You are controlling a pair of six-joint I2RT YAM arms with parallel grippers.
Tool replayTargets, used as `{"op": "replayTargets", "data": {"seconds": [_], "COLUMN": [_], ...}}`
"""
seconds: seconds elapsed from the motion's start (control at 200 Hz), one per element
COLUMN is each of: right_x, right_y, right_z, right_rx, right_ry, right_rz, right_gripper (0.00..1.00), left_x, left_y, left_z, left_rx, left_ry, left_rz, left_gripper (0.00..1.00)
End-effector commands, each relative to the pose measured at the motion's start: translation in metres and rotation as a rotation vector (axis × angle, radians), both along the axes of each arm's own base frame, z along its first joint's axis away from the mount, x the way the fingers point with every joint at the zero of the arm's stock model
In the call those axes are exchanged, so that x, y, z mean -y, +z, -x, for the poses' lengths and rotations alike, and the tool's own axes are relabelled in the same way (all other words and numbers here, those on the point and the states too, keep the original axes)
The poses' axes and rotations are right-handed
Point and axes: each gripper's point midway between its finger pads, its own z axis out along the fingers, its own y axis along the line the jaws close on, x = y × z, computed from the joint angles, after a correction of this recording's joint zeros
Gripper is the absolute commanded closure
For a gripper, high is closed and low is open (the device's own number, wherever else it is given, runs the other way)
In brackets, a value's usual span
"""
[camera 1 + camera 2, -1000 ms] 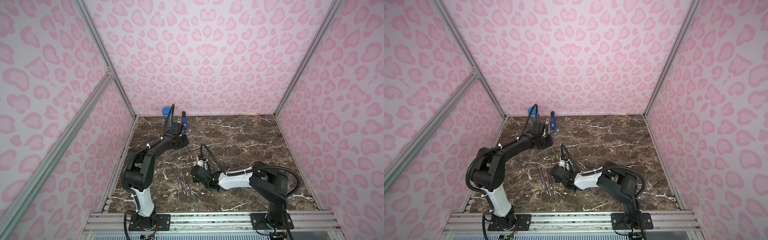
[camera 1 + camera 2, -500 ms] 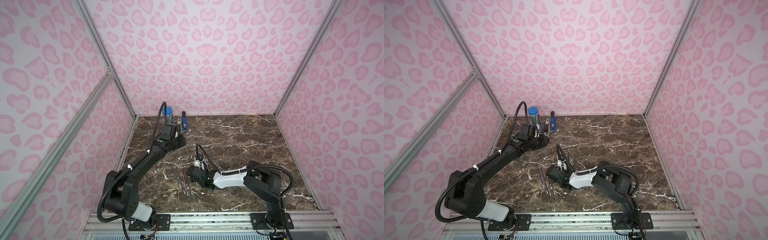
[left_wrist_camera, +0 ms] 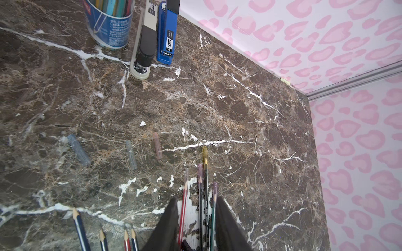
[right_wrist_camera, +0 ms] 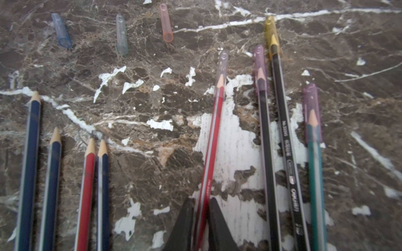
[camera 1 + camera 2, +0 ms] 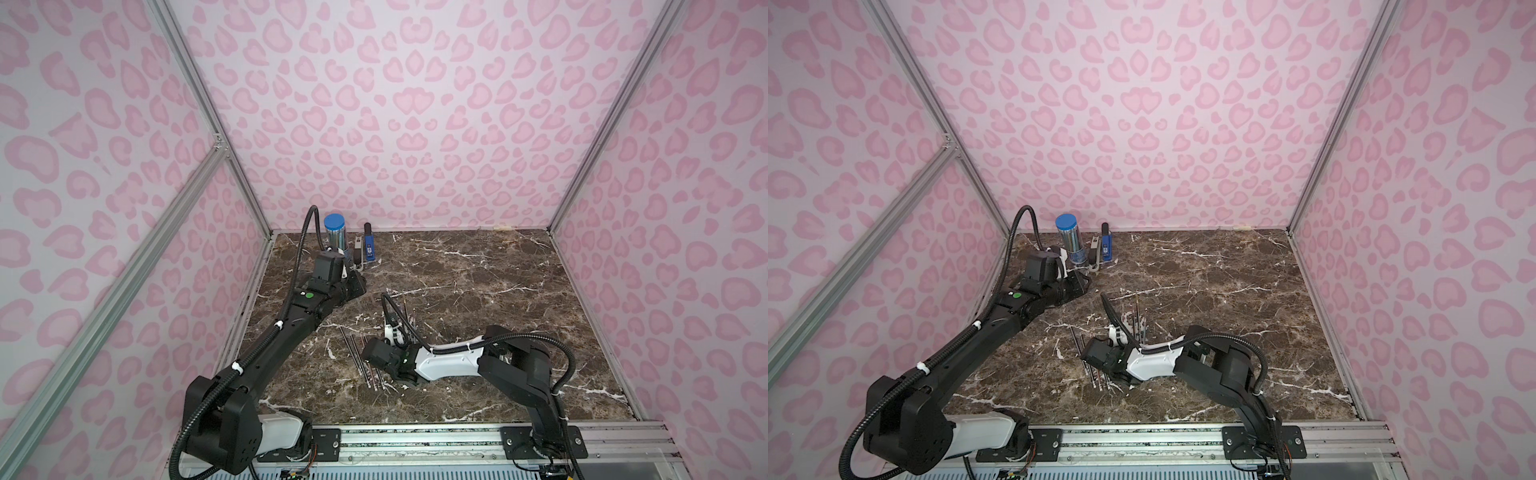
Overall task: Remove the protective cover of the pencils
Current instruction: Pick up the pencil from the center of the board.
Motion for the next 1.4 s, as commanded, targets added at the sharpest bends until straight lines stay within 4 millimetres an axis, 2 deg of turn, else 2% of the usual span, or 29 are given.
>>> {"op": "replayTargets", "data": {"seconds": [0.0, 0.23, 0.505, 0.775, 0.875, 1.15, 1.395], "right_x": [0.013, 0.011, 0.006, 0.007, 0.011, 0.028, 0.030], "right_y": [-0.013, -0.007, 0.023, 0.049, 0.058, 0.087, 0.109], "right_z": [0.007, 0.006, 0.005, 0.015, 0.019, 0.031, 0.042], "right_rx": [-0.029, -0.017, 0.033, 0.067, 0.081, 0.159, 0.211], "right_ry": [0.003, 0.004, 0.018, 0.036, 0.048, 0.080, 0.164], "right_rz": [0.075, 0.068, 0.018, -0.045, -0.098, -0.243, -0.360], "right_gripper": [0.86, 0.91, 0.94, 0.94, 0.96, 0.97, 0.97], "left_x": [-0.002, -0.005, -0.006, -0.002, 0.003, 0.025, 0.044], "left_y": [0.004, 0.012, 0.018, 0.024, 0.027, 0.019, 0.008], "left_z": [0.002, 0.007, 0.011, 0.015, 0.017, 0.025, 0.034], "left_rx": [0.010, 0.035, 0.053, 0.064, 0.070, 0.057, 0.040], "left_ry": [0.009, 0.017, 0.016, -0.006, -0.033, -0.099, -0.137], "left_rz": [0.004, 0.012, 0.022, 0.049, 0.071, 0.098, 0.088], "left_gripper": [0.68, 0.66, 0.66, 0.66, 0.61, 0.59, 0.60]}}
